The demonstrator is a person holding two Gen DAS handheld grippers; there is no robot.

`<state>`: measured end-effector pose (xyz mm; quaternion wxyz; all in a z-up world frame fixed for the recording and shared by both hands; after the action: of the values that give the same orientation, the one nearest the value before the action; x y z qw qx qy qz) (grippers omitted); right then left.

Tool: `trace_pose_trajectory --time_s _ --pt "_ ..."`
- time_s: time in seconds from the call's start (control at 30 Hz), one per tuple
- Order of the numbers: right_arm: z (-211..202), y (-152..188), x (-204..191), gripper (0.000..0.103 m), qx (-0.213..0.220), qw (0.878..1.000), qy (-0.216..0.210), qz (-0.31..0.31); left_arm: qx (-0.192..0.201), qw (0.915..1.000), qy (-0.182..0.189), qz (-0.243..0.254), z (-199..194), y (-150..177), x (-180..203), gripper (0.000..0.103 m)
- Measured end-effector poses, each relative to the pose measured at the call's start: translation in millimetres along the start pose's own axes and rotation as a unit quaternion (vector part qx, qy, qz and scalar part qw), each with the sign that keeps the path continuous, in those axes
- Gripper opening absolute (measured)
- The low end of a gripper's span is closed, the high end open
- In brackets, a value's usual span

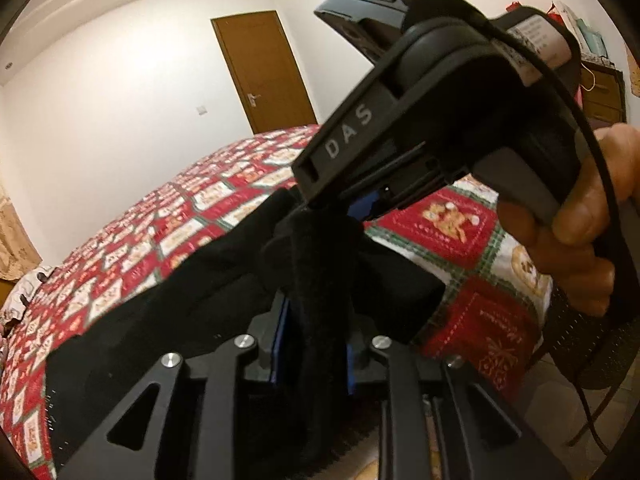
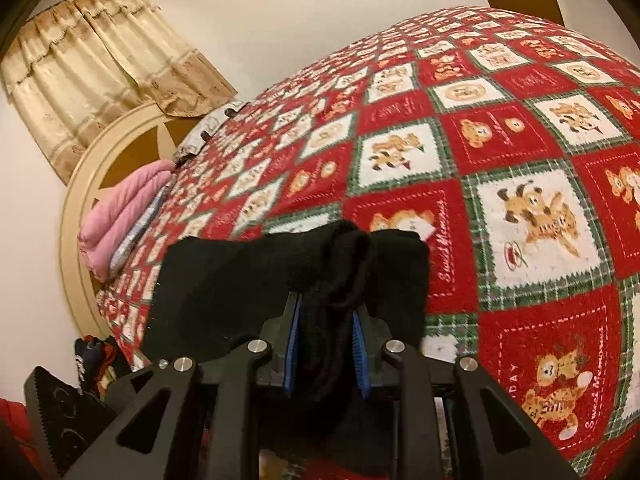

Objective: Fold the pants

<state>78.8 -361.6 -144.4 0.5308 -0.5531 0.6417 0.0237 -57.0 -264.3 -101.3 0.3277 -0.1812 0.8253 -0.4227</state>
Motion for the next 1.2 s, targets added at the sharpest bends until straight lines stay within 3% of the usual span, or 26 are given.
trace_pose_trajectory --time_s 0.03,0.1,0.17,0.3,0.37,0.43,0.63,0.7,0.77,0.9,1.0,1.2 --pt "0.3 1.0 0.6 0.025 -0.001 1.0 0.003 0.003 0.003 1.0 0.004 0.001 -0.6 0.0 0.4 0.031" --pt "-4.2 3.0 6.0 0.032 -0.004 1.0 0.008 0.02 0.004 0.9996 0.023 0.017 -5.6 1.5 6.2 0.057" --pt "-17.1 7.6 12.0 0.038 0.002 0.999 0.016 0.037 0.005 0.9975 0.055 0.045 -13.1 4.3 15.9 0.075" --pt "-62.9 19.7 10.1 0.039 0.064 0.993 0.095 0.029 0.034 0.9932 0.075 0.083 -40.2 13.1 22.1 0.076" --pt "-75.6 22.5 -2.1 0.039 0.086 0.991 0.098 0.013 0.025 0.9951 0.074 0.06 -40.2 11.8 10.1 0.076" --pt "-76.6 22.8 -21.2 0.039 0.095 0.993 0.075 0.0 0.013 0.9975 0.061 0.033 -37.7 11.1 -5.4 0.076" --pt "-17.5 16.3 -84.9 0.039 0.053 0.994 0.039 -0.092 -0.008 0.9983 -0.019 -0.055 -38.7 17.7 -79.4 0.082" --pt "1.3 14.8 -94.3 0.039 0.044 0.994 0.028 -0.101 -0.013 0.9949 -0.057 -0.082 -39.5 21.3 -104.0 0.091" --pt "16.1 22.9 -93.2 0.039 0.02 0.995 0.027 -0.097 -0.033 0.9894 -0.091 -0.108 -32.0 28.2 -124.6 0.092" --pt "17.4 55.1 -70.9 0.038 -0.027 0.992 0.068 -0.104 -0.069 0.986 -0.085 -0.125 -14.3 45.5 -125.5 0.092" --pt "-3.0 71.4 -60.5 0.038 -0.01 0.99 0.085 -0.111 -0.093 0.9876 -0.067 -0.107 -1.9 59.2 -107.1 0.092" --pt "-7.4 63.6 -56.7 0.038 -0.014 0.992 0.095 -0.083 -0.083 0.9913 -0.059 -0.084 -8.8 59.7 -88.3 0.094"
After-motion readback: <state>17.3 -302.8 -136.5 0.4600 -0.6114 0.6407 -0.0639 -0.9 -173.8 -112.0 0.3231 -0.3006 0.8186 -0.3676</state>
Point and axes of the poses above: each gripper's, at about its wrist camera, not at the fingertips, and z roughly the way its jaws point, x to its right, y to its underside, the point moved 2 cm from there along z, roughly the way its jaws point, and after that the axes turned 12 degrees about -y, right-handed, at the moved point
